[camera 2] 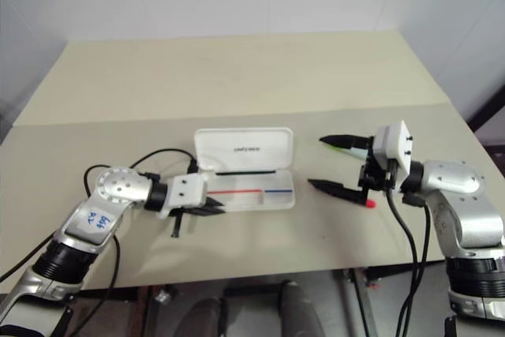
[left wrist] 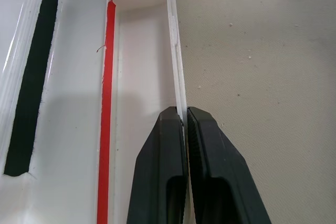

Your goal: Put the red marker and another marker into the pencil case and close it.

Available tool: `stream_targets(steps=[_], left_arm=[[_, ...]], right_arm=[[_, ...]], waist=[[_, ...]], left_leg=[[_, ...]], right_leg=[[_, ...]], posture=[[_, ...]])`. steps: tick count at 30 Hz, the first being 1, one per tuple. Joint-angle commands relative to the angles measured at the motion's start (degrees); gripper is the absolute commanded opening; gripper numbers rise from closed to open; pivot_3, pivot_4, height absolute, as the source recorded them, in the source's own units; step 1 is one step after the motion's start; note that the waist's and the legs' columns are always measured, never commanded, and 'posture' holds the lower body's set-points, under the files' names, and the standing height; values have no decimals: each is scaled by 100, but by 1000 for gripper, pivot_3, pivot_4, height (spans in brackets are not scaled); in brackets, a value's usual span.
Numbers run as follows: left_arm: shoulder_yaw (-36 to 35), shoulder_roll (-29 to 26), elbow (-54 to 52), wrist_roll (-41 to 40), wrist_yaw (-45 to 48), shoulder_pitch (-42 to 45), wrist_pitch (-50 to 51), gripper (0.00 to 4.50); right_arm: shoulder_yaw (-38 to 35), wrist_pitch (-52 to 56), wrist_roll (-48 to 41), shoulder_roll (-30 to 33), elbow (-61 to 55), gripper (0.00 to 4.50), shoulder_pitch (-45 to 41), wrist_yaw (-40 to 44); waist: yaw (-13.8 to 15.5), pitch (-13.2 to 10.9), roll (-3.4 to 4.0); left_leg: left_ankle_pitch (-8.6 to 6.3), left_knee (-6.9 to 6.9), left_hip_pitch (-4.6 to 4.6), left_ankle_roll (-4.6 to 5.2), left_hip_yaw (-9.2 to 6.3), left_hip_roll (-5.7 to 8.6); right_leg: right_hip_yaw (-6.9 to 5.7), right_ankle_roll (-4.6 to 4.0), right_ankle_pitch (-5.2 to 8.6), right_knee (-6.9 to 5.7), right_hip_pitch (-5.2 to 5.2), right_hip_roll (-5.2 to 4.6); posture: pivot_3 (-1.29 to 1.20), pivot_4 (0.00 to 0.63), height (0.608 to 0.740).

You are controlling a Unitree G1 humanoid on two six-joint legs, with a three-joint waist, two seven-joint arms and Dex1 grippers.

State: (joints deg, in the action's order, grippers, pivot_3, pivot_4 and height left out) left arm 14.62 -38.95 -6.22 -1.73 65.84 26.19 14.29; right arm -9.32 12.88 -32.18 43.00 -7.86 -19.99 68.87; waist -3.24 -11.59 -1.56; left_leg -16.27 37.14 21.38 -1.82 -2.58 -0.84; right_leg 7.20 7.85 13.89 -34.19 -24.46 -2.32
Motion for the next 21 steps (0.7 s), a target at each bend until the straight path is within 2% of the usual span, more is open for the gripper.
stream_targets(steps=[1,5,13,16,18,21], left_arm=[[50,58,-196,-43,-55,107,75,840],[18,189,-297,-59,-178,199,93,2141],[-146,159,-784,-378,-91,80,239,2141],[-433,219,-986,-799,-86,84,255,2770],[-635,235,-1037,-946,-196,126,227,3368],[-1321,159,-1141,-1613,-152,115,200,4423]], right_arm=[[-64,19,-130,-26,-210,4500,-45,-59],[-35,13,-115,-66,-181,4500,-100,-63],[37,20,-109,-132,-126,4500,-182,-29],[93,136,-163,-96,-143,4500,-167,57],[121,182,-176,-83,-161,4500,-157,77],[181,293,-166,-34,-123,4500,-148,117]], waist=[[0,0,0],[-1,0,0],[-5,0,-1],[-6,-1,-2],[-6,-1,-2],[-11,-2,-4]], left_leg=[[0,0,0,0,0,0],[0,1,0,0,0,0],[0,0,-2,0,0,-1],[0,1,-1,0,0,-1],[0,0,-2,0,0,-1],[0,0,-2,0,0,-2]], right_leg=[[0,0,0,0,0,0],[0,0,0,0,0,0],[0,8,-5,-2,0,1],[0,7,-4,-1,0,0],[0,8,-4,-1,0,0],[0,8,-4,-2,0,1]], posture=[[0,150,740],[0,150,740],[0,150,740],[0,150,740],[0,150,740],[0,150,740]])
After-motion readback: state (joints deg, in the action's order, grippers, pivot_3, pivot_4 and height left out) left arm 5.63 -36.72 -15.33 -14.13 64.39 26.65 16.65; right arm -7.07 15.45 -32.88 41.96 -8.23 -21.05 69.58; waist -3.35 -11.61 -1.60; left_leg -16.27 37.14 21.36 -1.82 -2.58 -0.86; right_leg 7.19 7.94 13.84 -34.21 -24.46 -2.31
